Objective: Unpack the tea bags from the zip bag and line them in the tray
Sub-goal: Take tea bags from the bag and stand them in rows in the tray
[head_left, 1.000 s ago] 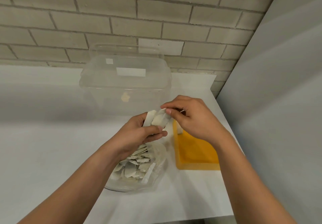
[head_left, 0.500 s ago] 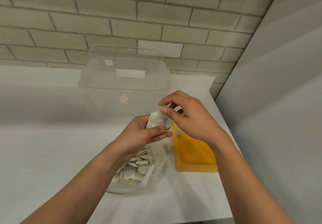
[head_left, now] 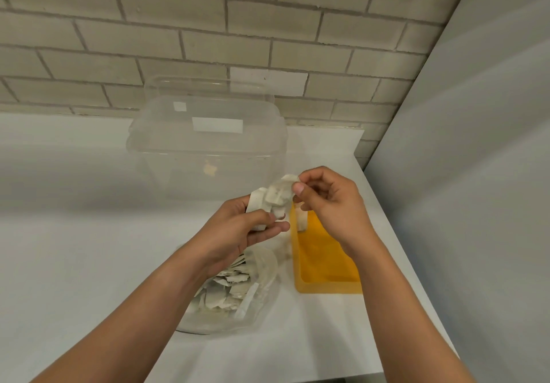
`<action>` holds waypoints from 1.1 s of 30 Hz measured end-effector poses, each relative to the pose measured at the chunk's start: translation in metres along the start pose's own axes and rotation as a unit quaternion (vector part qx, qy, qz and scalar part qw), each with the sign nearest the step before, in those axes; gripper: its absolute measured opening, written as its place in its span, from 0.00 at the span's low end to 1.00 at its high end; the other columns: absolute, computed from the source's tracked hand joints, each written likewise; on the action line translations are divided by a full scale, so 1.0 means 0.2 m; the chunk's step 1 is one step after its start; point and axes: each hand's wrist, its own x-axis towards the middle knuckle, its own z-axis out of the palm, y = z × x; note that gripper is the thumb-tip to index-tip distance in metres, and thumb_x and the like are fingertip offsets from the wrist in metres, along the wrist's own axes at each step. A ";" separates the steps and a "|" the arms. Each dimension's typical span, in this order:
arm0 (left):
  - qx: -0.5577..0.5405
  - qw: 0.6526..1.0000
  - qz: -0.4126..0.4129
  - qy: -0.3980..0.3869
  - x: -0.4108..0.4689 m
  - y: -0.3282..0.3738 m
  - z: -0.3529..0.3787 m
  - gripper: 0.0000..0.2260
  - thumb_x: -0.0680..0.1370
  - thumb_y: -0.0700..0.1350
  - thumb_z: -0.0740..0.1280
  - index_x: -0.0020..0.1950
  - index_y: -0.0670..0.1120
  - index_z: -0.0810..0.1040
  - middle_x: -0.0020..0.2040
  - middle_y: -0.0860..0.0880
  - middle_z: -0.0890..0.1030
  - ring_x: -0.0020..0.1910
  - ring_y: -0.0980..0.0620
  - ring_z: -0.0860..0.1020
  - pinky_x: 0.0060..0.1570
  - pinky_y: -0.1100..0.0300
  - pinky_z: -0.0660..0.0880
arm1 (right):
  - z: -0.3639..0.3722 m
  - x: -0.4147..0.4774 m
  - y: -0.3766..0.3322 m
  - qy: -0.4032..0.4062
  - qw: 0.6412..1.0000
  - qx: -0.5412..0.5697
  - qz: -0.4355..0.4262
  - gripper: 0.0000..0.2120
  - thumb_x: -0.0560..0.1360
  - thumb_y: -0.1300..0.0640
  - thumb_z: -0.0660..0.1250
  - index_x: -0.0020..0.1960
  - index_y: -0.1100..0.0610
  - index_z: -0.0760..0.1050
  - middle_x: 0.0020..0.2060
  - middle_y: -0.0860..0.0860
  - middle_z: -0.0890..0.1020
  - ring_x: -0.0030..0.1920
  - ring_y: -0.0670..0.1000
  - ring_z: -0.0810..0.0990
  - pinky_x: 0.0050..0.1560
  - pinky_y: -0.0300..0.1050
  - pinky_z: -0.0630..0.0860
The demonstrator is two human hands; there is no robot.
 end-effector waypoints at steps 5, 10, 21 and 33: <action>-0.015 0.999 -0.006 0.047 0.01 -0.01 -0.04 0.08 0.82 0.30 0.64 0.58 0.33 0.81 0.53 0.38 0.86 0.56 0.41 0.86 0.54 0.60 0.83 | -0.09 0.00 0.08 0.086 0.992 0.076 0.042 0.04 0.80 0.62 0.70 0.54 0.61 0.80 0.43 0.56 0.86 0.41 0.49 0.86 0.42 0.39 0.81; 0.004 0.998 0.002 0.069 0.01 0.00 -0.07 0.08 0.82 0.33 0.66 0.59 0.36 0.81 0.55 0.39 0.87 0.56 0.43 0.86 0.53 0.59 0.83 | -0.16 0.05 0.37 0.126 0.988 -0.014 0.085 0.02 0.80 0.59 0.70 0.51 0.54 0.81 0.41 0.52 0.86 0.41 0.50 0.86 0.45 0.47 0.83; 0.011 0.993 0.007 0.121 0.01 0.01 -0.11 0.08 0.83 0.33 0.63 0.58 0.34 0.81 0.57 0.36 0.85 0.56 0.45 0.86 0.49 0.61 0.84 | -0.05 0.14 0.80 0.045 0.965 -0.214 0.142 0.04 0.77 0.59 0.73 0.49 0.50 0.81 0.45 0.47 0.84 0.51 0.50 0.84 0.52 0.43 0.78; 0.061 0.992 0.015 0.112 -0.02 -0.01 -0.15 0.11 0.85 0.34 0.63 0.63 0.42 0.81 0.58 0.46 0.87 0.58 0.49 0.85 0.52 0.59 0.82 | 0.03 0.12 0.84 0.003 0.944 -0.286 0.167 0.06 0.73 0.49 0.76 0.48 0.50 0.88 0.42 0.49 0.88 0.45 0.51 0.84 0.42 0.42 0.70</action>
